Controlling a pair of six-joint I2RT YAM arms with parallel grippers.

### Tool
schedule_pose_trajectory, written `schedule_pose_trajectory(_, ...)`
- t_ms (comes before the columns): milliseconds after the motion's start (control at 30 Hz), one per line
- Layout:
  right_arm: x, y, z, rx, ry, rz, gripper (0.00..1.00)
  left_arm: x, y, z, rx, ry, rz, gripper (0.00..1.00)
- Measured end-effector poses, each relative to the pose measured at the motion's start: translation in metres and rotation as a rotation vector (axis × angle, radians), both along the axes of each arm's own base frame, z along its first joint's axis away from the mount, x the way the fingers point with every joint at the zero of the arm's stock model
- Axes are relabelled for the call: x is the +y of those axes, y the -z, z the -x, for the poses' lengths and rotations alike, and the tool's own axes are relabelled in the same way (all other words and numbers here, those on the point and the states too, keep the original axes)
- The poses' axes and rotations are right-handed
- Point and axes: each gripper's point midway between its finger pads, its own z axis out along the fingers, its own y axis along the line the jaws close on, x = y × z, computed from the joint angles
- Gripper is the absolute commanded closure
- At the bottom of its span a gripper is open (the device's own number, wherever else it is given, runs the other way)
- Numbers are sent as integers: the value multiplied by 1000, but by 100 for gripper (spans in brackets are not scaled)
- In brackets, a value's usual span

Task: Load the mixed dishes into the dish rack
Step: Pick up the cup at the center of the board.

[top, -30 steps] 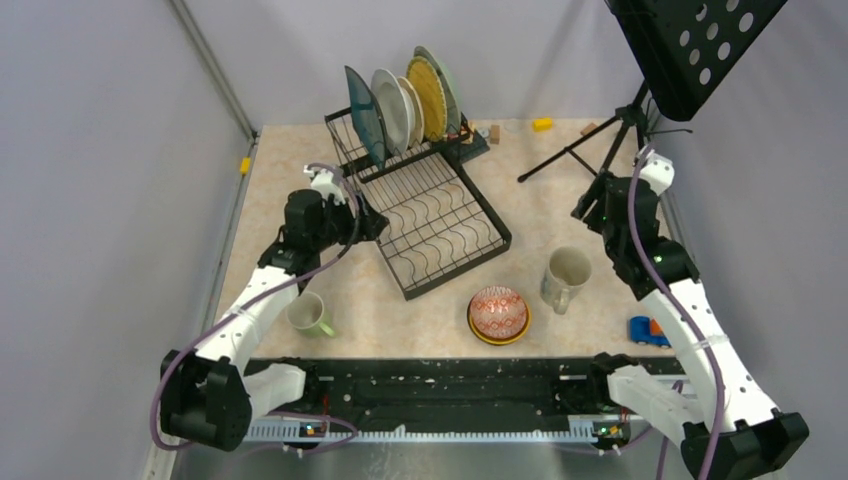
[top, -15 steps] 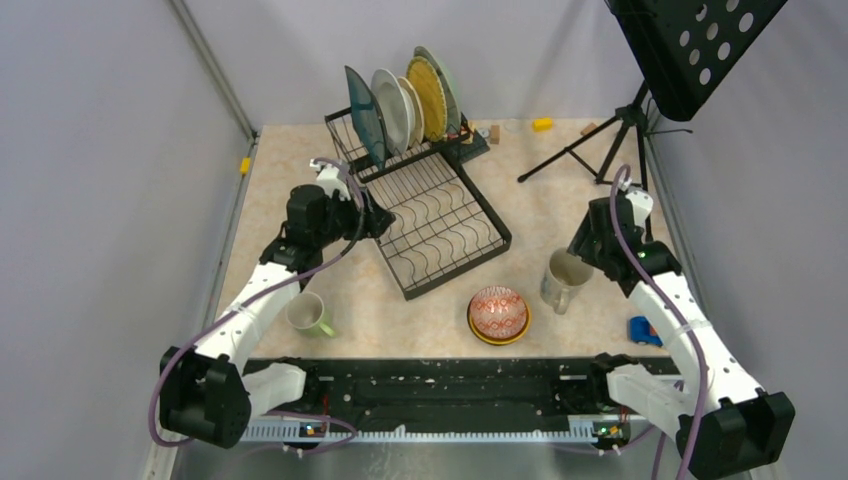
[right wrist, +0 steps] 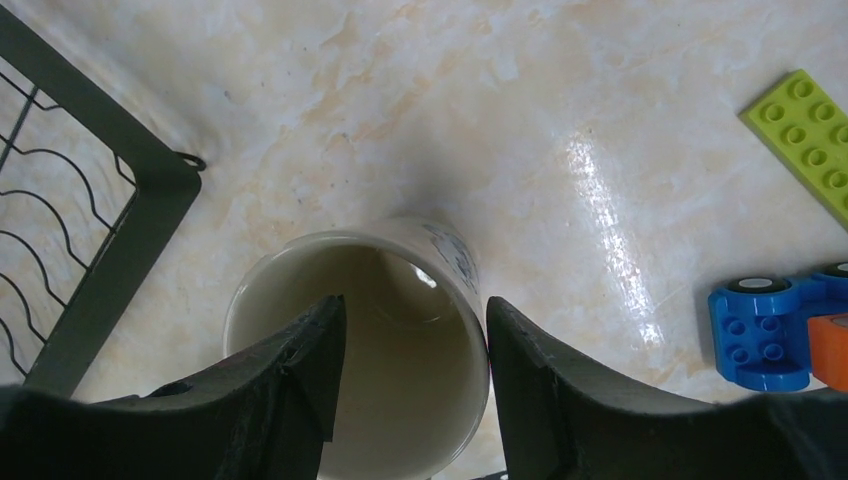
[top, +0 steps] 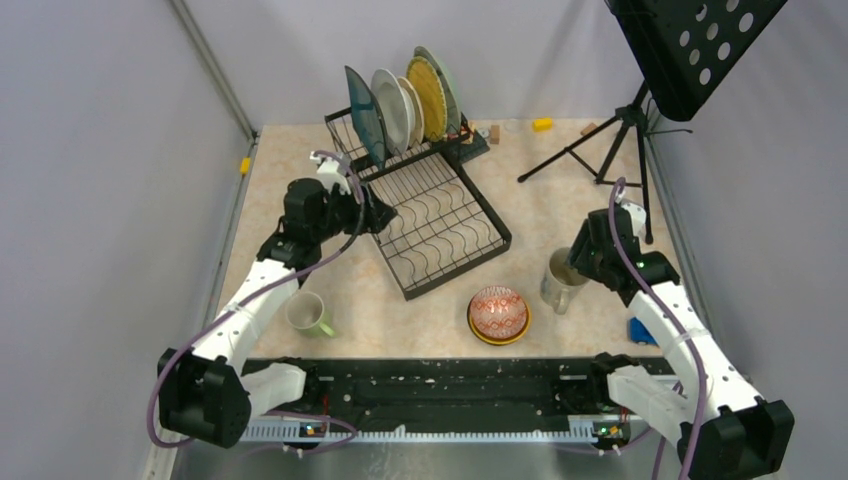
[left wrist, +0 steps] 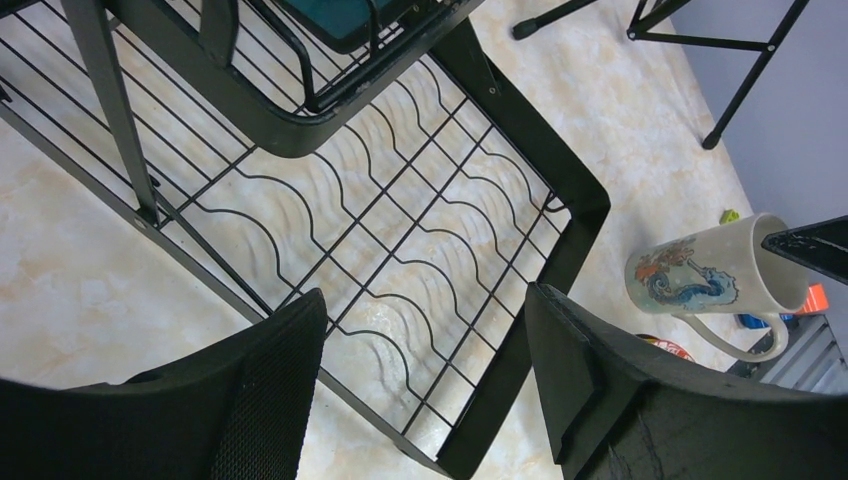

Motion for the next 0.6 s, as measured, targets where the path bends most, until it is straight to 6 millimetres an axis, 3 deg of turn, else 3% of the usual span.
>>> schedule_pose_trajectory(133, 0, 8, 2, 23, -5, 2, 53, -5, 2, 2, 5, 22, -15, 24)
schedule_pose_trajectory(267, 0, 16, 4, 50, -10, 12, 61, -22, -3, 6, -7, 87, -54, 24)
schedule_pose_trajectory(400, 3, 18, 1, 47, -32, 7, 69, -47, -11, 9, -33, 161, -82, 24)
schedule_pose_trajectory(500, 8, 18, -3, 40, -61, -6, 86, -67, -15, 9, -47, 217, -96, 24)
schedule_pose_trajectory(600, 18, 19, -9, 36, -103, -34, 92, -101, -14, 6, -34, 296, -123, 24)
